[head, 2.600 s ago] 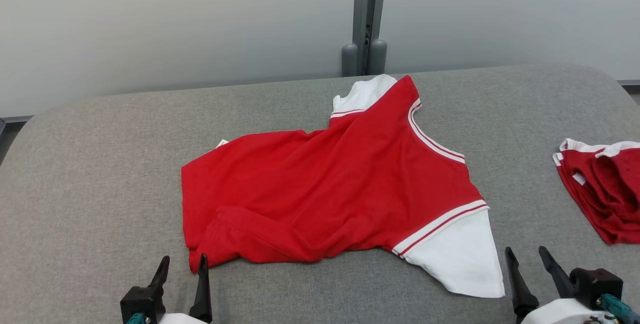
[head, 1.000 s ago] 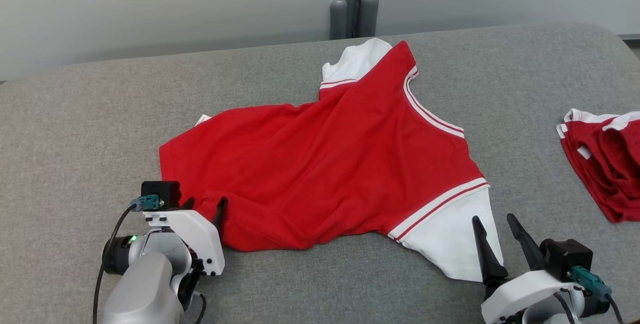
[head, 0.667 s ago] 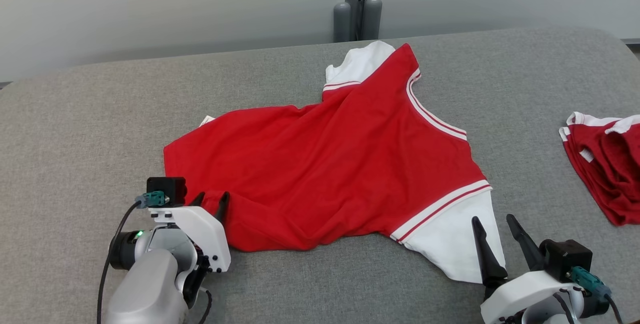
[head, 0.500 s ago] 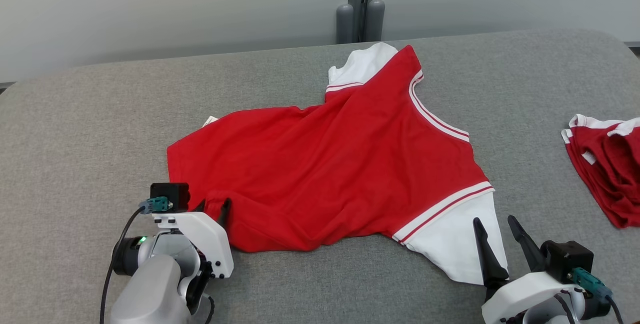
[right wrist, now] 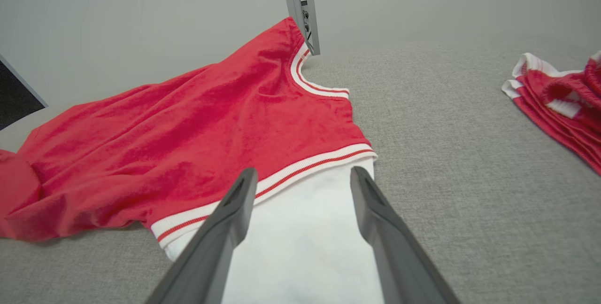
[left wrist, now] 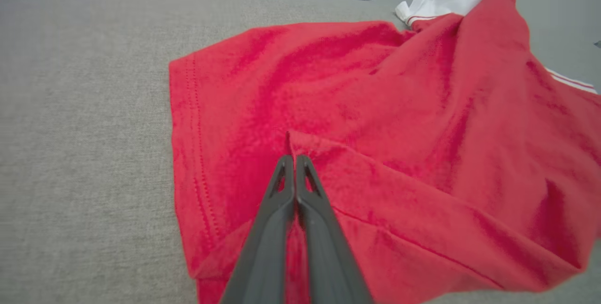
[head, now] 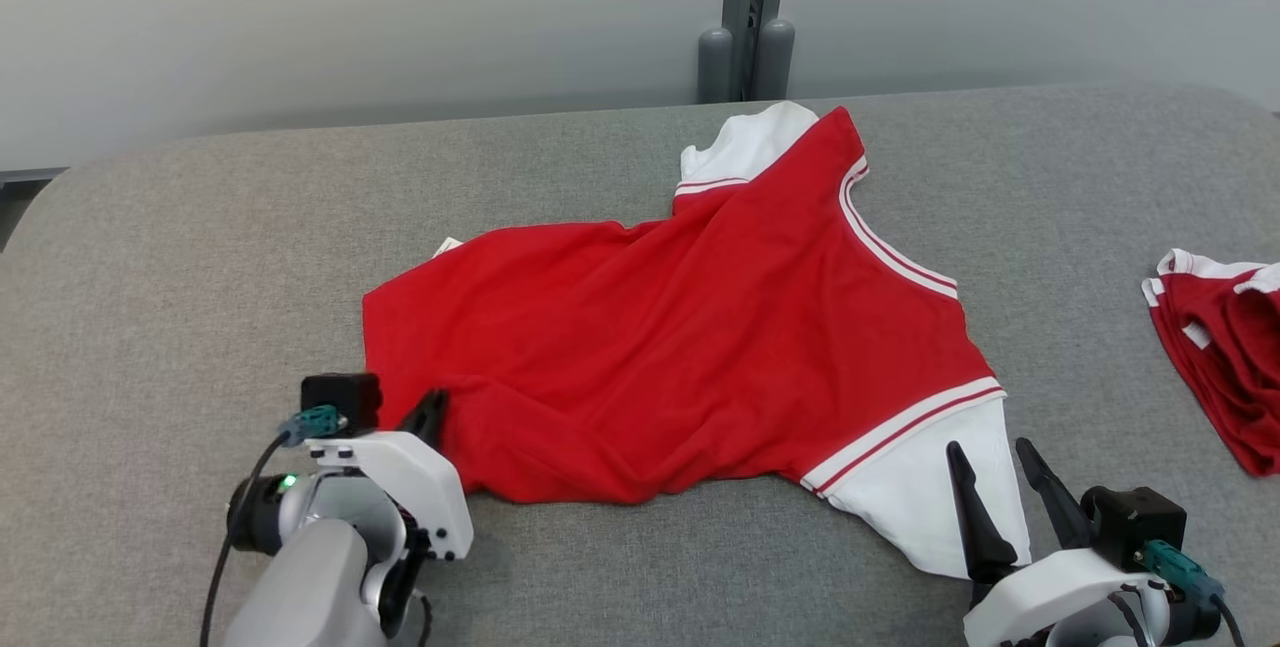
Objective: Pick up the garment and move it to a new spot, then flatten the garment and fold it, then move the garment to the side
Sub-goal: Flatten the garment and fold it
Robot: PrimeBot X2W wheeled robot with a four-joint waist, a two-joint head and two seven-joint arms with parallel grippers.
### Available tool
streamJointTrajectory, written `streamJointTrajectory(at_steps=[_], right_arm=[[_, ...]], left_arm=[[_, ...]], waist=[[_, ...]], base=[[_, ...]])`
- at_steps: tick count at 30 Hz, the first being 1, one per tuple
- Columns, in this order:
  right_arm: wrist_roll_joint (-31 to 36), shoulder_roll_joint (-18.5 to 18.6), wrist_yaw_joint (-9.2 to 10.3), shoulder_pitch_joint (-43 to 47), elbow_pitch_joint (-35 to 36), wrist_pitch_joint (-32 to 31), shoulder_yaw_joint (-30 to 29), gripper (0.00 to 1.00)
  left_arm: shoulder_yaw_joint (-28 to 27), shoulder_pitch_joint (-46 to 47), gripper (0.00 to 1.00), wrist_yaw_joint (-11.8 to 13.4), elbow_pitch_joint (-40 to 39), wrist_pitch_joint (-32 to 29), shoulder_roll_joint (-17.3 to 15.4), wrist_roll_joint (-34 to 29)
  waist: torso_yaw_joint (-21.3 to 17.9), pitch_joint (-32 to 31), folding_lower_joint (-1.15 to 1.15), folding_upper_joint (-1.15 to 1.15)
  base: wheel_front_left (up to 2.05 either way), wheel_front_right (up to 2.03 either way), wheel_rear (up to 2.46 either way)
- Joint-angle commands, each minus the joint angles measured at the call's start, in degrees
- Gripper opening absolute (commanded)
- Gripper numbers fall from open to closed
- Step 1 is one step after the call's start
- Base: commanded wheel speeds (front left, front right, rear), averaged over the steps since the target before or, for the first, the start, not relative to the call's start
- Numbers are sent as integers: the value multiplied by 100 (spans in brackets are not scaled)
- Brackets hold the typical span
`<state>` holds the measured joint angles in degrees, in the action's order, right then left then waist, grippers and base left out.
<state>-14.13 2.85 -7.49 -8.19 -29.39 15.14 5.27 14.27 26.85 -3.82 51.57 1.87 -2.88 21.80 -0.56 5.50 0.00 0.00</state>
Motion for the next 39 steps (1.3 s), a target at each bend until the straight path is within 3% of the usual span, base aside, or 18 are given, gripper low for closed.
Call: streamJointTrajectory(at_steps=[1,5,10,20,32,33,34,35,39], right_arm=[[-23,19,0,26,-11,-5,-11,100],[-47,19,0,33,-8,-5,-59,100],[-103,19,0,62,-30,-5,-39,100],[-183,22,0,48,-101,-5,32,100],[-203,21,0,132,-179,-5,52,100],[-206,21,0,137,-182,-5,55,100],[-197,21,0,140,-181,-5,61,100],[-191,21,0,147,-180,-5,73,100],[-106,24,0,174,-51,-4,25,100]], left_arm=[[-44,-33,0,90,-138,169,-100,18],[-85,-37,0,257,-492,662,-264,-114],[-92,-108,0,274,-959,1133,-498,-243],[-44,-1049,0,145,-872,951,-343,103],[-172,-1480,0,390,-667,1102,-385,264],[-181,-1470,18,419,-651,1143,-388,242],[-167,-1464,49,455,-623,1175,-403,198],[-170,-1471,100,481,-587,1206,-416,186],[-256,-1517,100,614,-609,1315,-447,82]], waist=[[18,-11,0,0],[93,-28,0,0],[219,-61,0,0],[295,-143,0,0],[314,-350,0,0],[309,-364,0,0],[302,-380,0,0],[289,-403,0,0],[199,-482,0,0]], base=[[0,0,0],[0,0,0],[0,0,0],[0,0,0],[0,0,0],[0,0,0],[0,0,0],[0,0,0],[0,0,0]])
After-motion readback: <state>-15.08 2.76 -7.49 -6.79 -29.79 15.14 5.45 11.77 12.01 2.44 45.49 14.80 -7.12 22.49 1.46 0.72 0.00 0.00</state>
